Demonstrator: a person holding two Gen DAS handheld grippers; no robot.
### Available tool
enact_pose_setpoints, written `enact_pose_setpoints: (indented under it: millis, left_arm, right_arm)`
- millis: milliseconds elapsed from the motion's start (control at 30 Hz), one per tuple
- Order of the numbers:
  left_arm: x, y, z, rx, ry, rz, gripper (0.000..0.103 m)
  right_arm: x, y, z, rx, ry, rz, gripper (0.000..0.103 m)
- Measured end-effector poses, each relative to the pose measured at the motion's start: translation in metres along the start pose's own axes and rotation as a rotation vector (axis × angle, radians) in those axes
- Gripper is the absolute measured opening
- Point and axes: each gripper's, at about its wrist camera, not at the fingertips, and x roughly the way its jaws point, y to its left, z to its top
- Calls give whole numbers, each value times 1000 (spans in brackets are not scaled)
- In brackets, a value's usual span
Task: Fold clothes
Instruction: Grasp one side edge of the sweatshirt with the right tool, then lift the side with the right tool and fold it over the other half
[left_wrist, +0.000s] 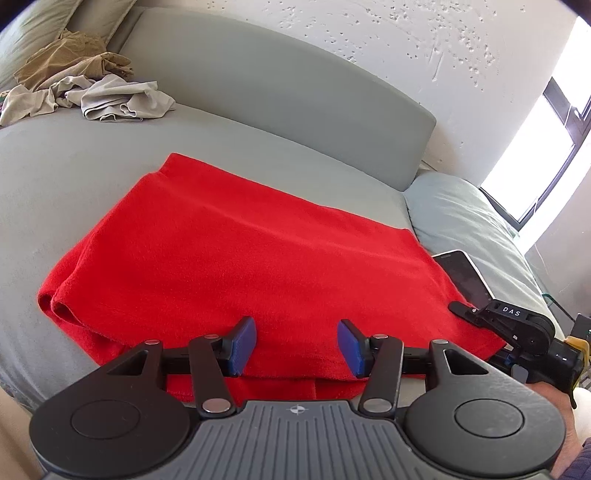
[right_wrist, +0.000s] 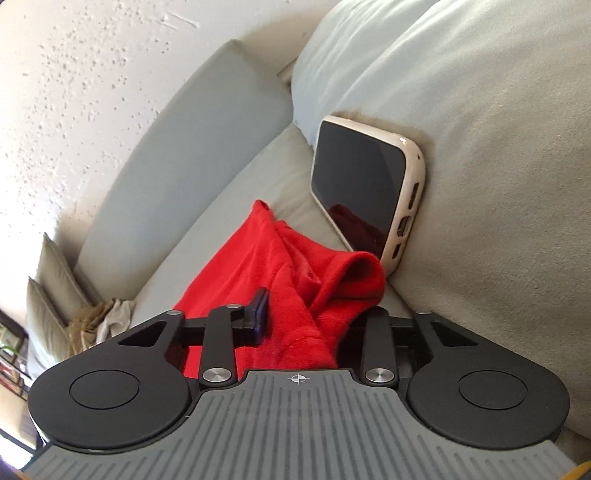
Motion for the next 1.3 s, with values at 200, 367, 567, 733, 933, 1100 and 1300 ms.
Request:
enact_pose_setpoints:
  millis: [200, 367, 567, 733, 933, 1100, 1300]
  left_arm:
    - [-42, 32, 40, -146, -88, -29, 61]
    - [-60, 90, 83, -273, -172, 74, 62]
    - [-47, 156, 78, -540, -201, -9, 59]
    - [-50, 172, 78, -580, -208, 8, 59]
    - [-50, 178, 73, -575, -182, 6, 59]
    - [-52, 182, 71, -606, -199, 9, 59]
    - [-50, 181, 74, -616, -204, 11, 59]
  right_arm:
    - [-3, 52, 3, -230, 25, -168, 14]
    - [-6, 126, -18, -513, -18, -264, 13]
    - [-4, 236, -94, -938, -56, -112, 12]
    - [2, 292, -178, -1212, 48, 49, 12]
    - [16, 299, -232, -1315, 141, 36, 12]
    - [2, 307, -199, -1106, 117, 59, 12]
    - [-10, 320, -203, -1084, 143, 94, 12]
